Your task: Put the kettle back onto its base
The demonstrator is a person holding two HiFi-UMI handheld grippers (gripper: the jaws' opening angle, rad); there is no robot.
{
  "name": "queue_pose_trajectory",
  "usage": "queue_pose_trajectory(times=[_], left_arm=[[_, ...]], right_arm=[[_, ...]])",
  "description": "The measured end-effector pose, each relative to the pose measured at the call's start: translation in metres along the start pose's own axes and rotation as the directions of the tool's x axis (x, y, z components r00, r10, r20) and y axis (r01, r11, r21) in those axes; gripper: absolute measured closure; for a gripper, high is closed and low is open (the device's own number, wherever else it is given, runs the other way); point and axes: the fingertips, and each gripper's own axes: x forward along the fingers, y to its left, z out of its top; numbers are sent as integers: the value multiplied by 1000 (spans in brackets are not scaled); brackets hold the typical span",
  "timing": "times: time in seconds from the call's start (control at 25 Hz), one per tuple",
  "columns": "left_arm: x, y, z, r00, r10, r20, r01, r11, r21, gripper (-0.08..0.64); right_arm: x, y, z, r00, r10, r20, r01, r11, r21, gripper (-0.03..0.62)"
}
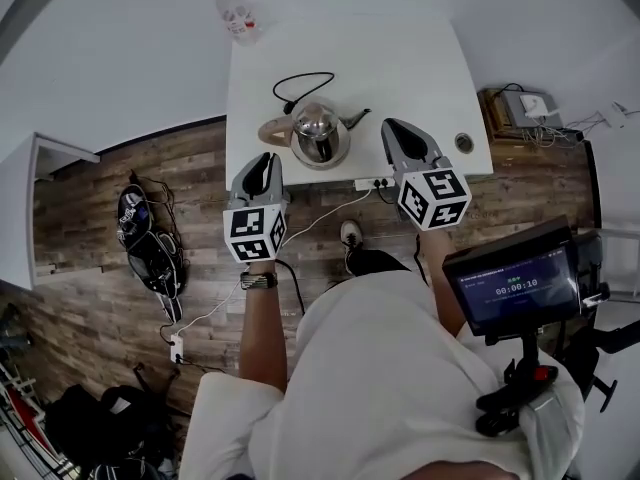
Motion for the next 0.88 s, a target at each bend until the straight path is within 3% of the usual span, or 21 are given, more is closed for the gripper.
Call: queue_pose_trajectory(times=[0.24, 0.52, 0.88], left_arm=[[-4, -4, 46, 995, -27, 100, 21, 998, 54, 548], [-7, -13, 91, 984, -29, 178, 0, 987, 160, 554], [-26, 1, 132, 965, 3, 262, -62, 974, 217, 554]], right_arm=[[0, 18, 30, 998, 54, 29, -54, 998, 31, 589], [-7, 21, 67, 994, 49, 94, -44, 998, -56, 591], [-16, 29, 111, 986, 40, 161, -23, 994, -106, 591]])
